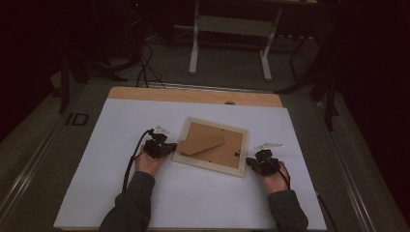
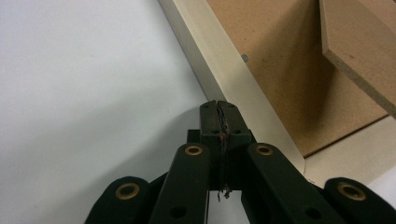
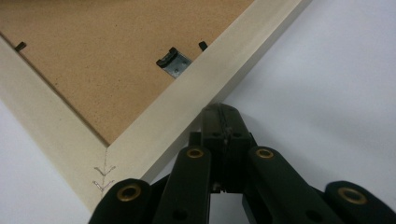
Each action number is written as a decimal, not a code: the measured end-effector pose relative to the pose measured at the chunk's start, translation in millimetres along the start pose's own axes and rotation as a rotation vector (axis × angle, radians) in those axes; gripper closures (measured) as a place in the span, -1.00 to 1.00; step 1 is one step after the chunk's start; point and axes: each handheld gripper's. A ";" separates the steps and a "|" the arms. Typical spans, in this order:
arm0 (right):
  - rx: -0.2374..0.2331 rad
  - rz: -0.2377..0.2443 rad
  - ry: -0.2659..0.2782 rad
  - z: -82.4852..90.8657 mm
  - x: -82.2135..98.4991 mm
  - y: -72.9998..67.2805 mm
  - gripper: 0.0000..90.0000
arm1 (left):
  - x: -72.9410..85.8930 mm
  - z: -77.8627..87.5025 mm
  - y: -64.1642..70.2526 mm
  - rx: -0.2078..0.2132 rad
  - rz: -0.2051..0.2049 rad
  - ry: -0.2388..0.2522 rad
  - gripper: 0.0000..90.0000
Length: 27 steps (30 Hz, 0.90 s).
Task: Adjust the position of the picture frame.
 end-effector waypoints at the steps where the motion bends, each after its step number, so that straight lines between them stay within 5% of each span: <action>1: -0.002 0.003 -0.002 -0.3 -0.6 0.2 1.00 | 0.1 0.4 -0.4 -0.001 -0.001 -0.001 1.00; 27: -0.002 0.031 -0.019 -12.5 -17.2 -2.0 1.00 | 5.7 8.7 -11.0 -0.006 0.037 0.012 1.00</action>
Point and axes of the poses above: each handheld gripper's, and its own axes: z roughly backward along the jaws, x roughly out of its underside, y roughly to its right, and after that the axes turned 6 degrees about z, right-handed
